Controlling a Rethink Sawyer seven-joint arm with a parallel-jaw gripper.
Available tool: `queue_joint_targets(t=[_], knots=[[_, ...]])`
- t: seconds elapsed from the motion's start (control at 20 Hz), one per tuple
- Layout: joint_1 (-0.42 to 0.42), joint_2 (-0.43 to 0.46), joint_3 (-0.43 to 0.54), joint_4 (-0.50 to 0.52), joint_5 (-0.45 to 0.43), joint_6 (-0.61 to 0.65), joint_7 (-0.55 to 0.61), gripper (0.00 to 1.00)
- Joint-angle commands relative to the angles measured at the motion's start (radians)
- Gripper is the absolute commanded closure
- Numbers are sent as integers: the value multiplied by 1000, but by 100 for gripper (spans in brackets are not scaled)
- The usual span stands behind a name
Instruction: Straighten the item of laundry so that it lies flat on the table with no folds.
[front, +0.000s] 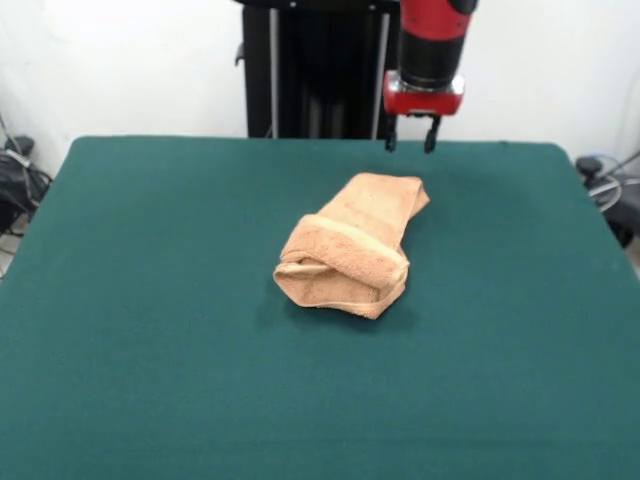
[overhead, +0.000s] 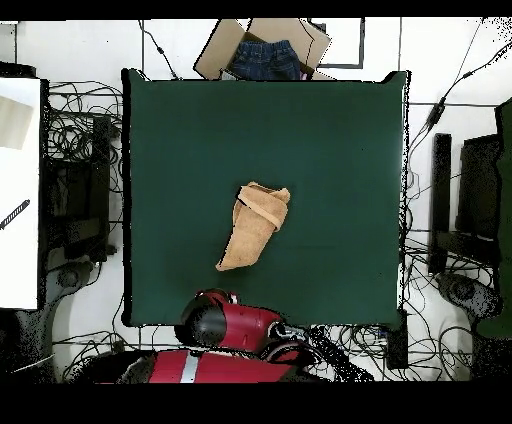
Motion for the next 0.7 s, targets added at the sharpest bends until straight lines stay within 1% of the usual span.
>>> queue_joint_targets(t=[0.05,0.5,0.7], knots=[[-20,94,57,-187,-17,-60,142,0],[-30,142,68,-227,-51,-87,143,0],[-22,165,64,-244,-61,-103,156,0]])
